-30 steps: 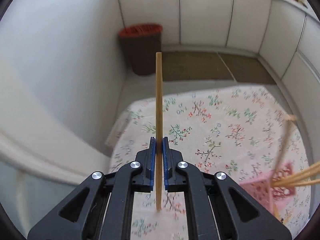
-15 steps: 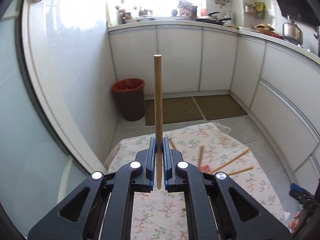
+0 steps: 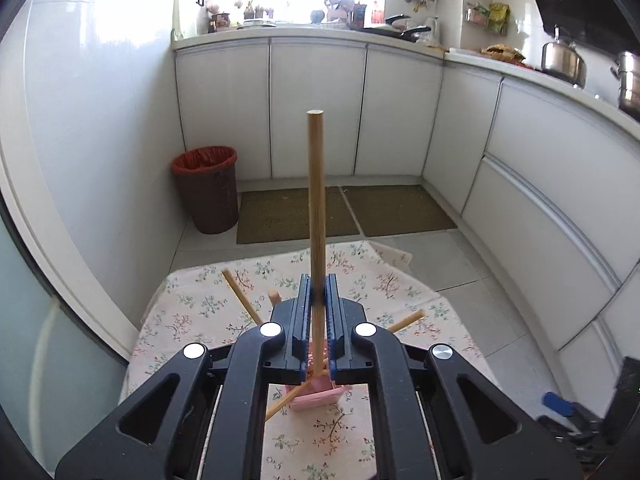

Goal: Organize utensils
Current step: 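Carry the chopstick above the pink holder and open the left tool, then move both open tools back toward the remaining chopsticks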

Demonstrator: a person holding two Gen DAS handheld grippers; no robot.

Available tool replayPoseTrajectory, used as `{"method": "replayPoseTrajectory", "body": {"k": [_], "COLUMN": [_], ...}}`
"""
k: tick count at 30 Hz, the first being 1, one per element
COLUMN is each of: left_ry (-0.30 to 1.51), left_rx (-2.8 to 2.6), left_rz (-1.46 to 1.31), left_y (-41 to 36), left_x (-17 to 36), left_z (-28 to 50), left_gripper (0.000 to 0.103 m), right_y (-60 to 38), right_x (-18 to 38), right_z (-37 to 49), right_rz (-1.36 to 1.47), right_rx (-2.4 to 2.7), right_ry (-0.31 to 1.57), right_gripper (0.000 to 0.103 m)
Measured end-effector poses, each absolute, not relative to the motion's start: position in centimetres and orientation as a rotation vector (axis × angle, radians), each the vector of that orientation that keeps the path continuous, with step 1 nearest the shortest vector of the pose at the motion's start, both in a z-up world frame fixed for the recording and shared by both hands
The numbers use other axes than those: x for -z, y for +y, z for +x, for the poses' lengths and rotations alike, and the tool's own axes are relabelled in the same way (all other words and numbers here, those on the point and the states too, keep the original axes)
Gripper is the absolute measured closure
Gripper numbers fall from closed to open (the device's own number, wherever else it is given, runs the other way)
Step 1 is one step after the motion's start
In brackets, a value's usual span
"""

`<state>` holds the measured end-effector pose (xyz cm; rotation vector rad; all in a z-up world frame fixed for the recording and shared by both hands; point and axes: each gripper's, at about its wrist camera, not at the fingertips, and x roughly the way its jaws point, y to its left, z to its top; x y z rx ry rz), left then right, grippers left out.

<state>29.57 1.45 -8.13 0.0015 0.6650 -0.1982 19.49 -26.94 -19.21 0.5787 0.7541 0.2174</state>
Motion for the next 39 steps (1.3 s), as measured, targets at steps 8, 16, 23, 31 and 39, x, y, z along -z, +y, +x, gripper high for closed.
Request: {"method": "replayPoseTrajectory", "body": {"k": [8,16,23,31,39], "left_ry": [0.663,0.519,0.502,0.643,0.937], "left_rx": [0.196,0.247,0.271,0.380,0.521], "left_rz": [-0.116,-0.091,-0.077,0.015,0.253], "left_y": [2.8,3.6,3.3,1.3,-3.7], "left_x": [10.5,4.1,3.3,6.8,14.3], "left_z": [28.8,23.6,18.8,14.9,14.9], "left_gripper": [0.041,0.029,0.007,0.007,0.007], "right_y": [-27.1,-27.0,-27.4,-26.4,-29.1], "right_x": [18.9,18.9,18.8,20.1,23.4], "right_z": [19.2,19.0,17.9,15.8,13.6], "right_rz": [0.571,0.579,0.621,0.555,0.699], "right_rx": [-0.212,-0.196,-0.131,-0.009,0.089], "right_ry": [0.741,0.753,0.734,0.780,0.895], "right_gripper": [0.007,0.007,0.007,0.007,0.007]}}
